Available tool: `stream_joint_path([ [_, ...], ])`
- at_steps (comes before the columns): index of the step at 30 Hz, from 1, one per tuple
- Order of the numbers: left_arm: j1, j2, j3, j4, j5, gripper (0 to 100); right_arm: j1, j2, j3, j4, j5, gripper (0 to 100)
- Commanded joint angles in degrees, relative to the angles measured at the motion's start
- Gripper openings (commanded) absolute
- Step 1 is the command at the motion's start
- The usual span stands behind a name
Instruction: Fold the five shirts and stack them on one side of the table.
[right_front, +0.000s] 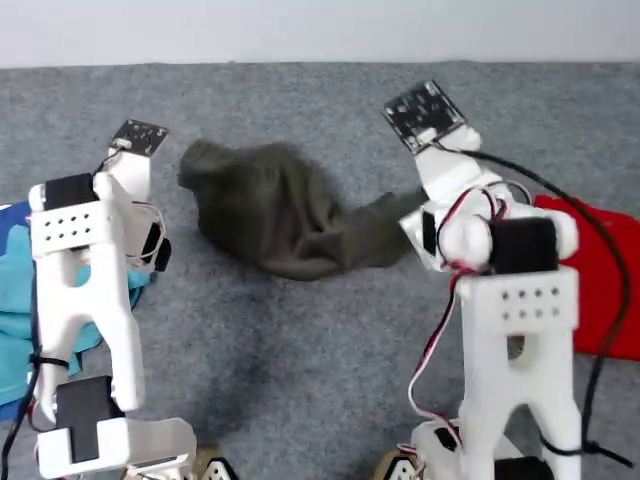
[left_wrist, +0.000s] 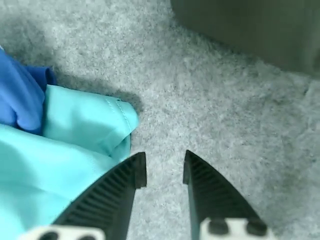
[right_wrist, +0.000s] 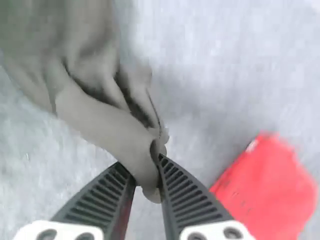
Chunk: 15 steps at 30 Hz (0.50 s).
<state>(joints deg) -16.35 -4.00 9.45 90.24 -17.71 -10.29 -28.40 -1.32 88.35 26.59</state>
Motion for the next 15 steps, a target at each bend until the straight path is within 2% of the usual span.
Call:
stream_joint_path([
  [1,0.2,-2.8,-5.2,3.4,-0.3,13,-5.7,-1.8,-13.4,0.7,0.5,0.9],
  [6,-0.4,-2.8,-9.8,7.6,-0.3,13,-13.4,3.0,-26.5,-2.4,0.5,0.9],
  [12,-2.5,-4.6,-15.5,10.2,-0.2,13,-22.5,10.8,-38.8,-11.3,0.8,0.9],
  [15,-3.0,-8.8,-15.5,10.2,-0.2,13,-25.2,15.0,-43.1,-16.7,5.3,0.9],
])
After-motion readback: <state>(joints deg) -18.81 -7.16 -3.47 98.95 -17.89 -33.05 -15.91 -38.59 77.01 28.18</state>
